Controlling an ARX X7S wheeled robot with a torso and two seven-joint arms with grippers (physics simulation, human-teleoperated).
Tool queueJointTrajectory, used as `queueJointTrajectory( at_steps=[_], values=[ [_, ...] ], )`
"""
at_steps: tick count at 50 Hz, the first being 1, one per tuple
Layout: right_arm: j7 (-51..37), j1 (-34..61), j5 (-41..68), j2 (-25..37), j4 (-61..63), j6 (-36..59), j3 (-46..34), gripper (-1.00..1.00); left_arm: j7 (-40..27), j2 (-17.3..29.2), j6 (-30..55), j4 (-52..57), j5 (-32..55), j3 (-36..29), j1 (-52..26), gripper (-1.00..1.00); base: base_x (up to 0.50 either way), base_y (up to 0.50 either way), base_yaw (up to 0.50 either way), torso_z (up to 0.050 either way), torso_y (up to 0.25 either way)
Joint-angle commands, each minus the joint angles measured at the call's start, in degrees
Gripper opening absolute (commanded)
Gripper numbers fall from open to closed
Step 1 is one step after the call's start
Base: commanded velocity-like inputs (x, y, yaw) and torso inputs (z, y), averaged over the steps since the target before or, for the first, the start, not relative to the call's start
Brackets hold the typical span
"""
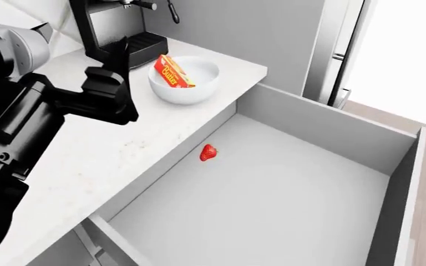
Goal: Place the bar in the bowl and close the drawer.
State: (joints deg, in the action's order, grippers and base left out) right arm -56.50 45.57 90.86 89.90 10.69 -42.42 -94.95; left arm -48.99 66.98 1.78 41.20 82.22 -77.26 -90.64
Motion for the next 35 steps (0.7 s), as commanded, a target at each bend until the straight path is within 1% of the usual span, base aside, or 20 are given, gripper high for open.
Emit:
queueJointTrajectory(
  at_steps=[1,18,35],
  values=[
    [2.77,-3.53,4.06,-1.35,-3.41,-5.52,-3.55,1.00,0.05,-0.34,-0.29,-0.17,-0.48,-0.18,0.90,1.00,0.00,0.00,0.00,0.000,0.000],
    [5.63,-5.28,7.59,-8.89,-9.74,-5.53,-4.33,1.00,-0.01,-0.11,-0.16,0.00,-0.31,0.22,0.99,1.00,0.00,0.00,0.00,0.000,0.000],
    [11.79,-6.93,13.34,-18.65,-20.01,-3.26,-3.84,1.00,-0.04,-0.18,-0.10,0.18,-0.21,0.58,1.15,1.00,0.00,0.00,0.00,0.000,0.000]
  ],
)
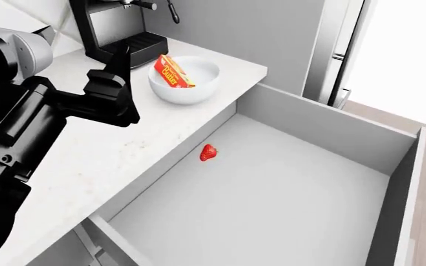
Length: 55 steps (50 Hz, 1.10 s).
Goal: Place the bar in the bowl and close the drawer.
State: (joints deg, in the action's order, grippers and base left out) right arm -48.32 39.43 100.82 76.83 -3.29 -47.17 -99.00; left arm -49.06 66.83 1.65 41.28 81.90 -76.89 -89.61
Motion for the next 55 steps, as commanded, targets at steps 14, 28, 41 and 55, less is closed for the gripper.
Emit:
queueJointTrajectory(
  at_steps=[14,28,41,55],
  values=[
    [4.82,1.85,3.23,-12.50,-11.74,6.92,0.37,1.00,0.29,0.17,-0.09,0.24,0.12,0.56,0.28,1.00,0.00,0.00,0.00,0.000,0.000],
    [7.49,3.74,3.82,-19.99,-17.89,11.07,0.60,1.00,0.66,0.36,-0.68,0.16,0.28,0.88,0.78,1.00,0.00,0.00,0.00,0.000,0.000],
    [11.55,6.20,4.44,-29.06,-26.44,16.15,0.50,1.00,1.10,0.81,-0.96,0.04,0.27,1.17,1.11,1.00,0.00,0.00,0.00,0.000,0.000],
    [15.58,8.45,4.37,-38.94,-35.38,20.67,-0.02,1.00,1.49,1.31,-1.62,-0.08,-0.37,1.19,2.09,1.00,0.00,0.00,0.00,0.000,0.000]
  ],
)
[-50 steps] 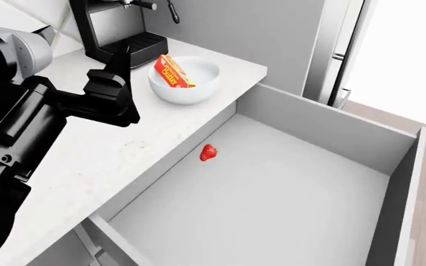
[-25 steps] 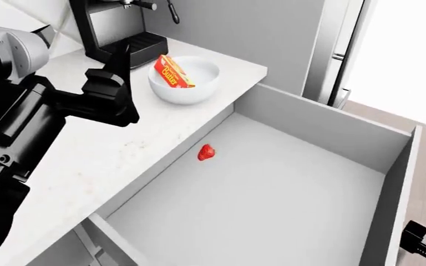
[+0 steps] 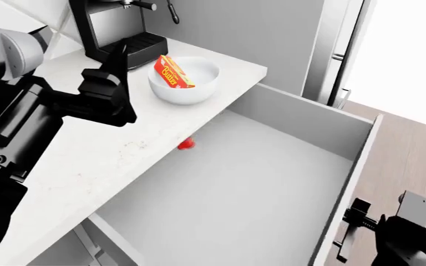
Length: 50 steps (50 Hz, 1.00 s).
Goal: Place the bar in the bowl and close the drawer.
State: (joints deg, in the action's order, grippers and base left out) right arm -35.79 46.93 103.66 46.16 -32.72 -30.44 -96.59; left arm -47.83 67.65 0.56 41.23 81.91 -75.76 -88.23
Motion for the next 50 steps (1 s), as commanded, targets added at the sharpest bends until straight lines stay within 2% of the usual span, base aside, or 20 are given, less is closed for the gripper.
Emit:
queueJointTrajectory(
  at_steps=[1,39,50],
  values=[
    [3.47,0.99,1.58,-8.96,-6.62,4.14,-2.41,1.00,0.31,0.57,-0.61,-0.03,-0.49,0.01,0.87,1.00,0.00,0.00,0.00,0.000,0.000],
    [10.95,6.15,-0.33,-26.31,-19.54,11.54,-3.87,1.00,0.00,0.69,0.63,0.81,0.34,1.12,0.12,1.00,0.00,0.00,0.00,0.000,0.000],
    [16.39,6.76,-0.62,-35.59,-32.38,16.03,-5.03,1.00,0.36,0.86,-0.05,0.46,-0.06,1.11,1.00,1.00,0.00,0.00,0.00,-0.001,0.000]
  ],
)
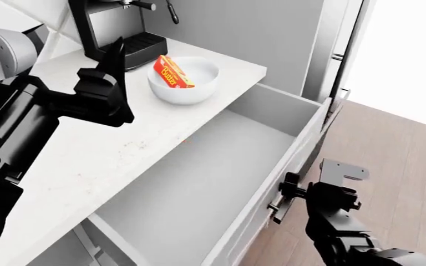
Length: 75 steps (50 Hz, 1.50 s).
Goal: Place the bar in the bowl and close the drawer.
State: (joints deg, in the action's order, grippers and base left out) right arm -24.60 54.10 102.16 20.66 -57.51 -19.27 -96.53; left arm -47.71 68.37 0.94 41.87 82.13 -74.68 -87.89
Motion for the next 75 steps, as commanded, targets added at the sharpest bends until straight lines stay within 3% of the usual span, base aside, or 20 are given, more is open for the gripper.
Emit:
queueJointTrajectory(
  at_steps=[1,5,17,37,62,75],
  values=[
    [6.05,-0.37,0.89,-11.25,-9.30,5.36,-5.17,1.00,0.28,0.19,-0.49,-0.16,-0.37,-0.01,0.79,1.00,0.00,0.00,0.00,0.000,0.000],
    [9.91,-0.45,0.83,-16.52,-17.06,7.62,-5.72,1.00,0.38,0.41,-0.74,-0.25,-0.52,-0.07,1.20,1.00,0.00,0.00,0.00,0.000,0.000],
    [10.91,-0.15,2.08,-20.64,-17.36,9.03,-10.59,1.00,0.50,0.26,-0.82,-0.49,-0.70,-0.11,1.77,1.00,0.00,0.00,0.00,-0.001,0.000],
    [5.77,-1.24,-23.79,-20.65,-4.71,15.69,6.91,1.00,1.26,0.83,-2.08,-1.25,-1.58,-0.42,3.76,1.00,0.00,0.00,0.00,-0.001,0.000],
    [3.23,-1.58,-29.60,-20.65,4.31,18.08,7.75,1.00,1.69,2.54,-3.68,-1.22,-2.24,-0.38,5.66,1.00,0.00,0.00,0.00,-0.001,0.000],
    [3.74,0.63,-26.96,-20.65,3.59,16.02,8.21,1.00,1.37,2.11,-3.38,-1.17,-2.05,-0.17,5.68,1.00,0.00,0.00,0.00,0.000,0.000]
  ],
)
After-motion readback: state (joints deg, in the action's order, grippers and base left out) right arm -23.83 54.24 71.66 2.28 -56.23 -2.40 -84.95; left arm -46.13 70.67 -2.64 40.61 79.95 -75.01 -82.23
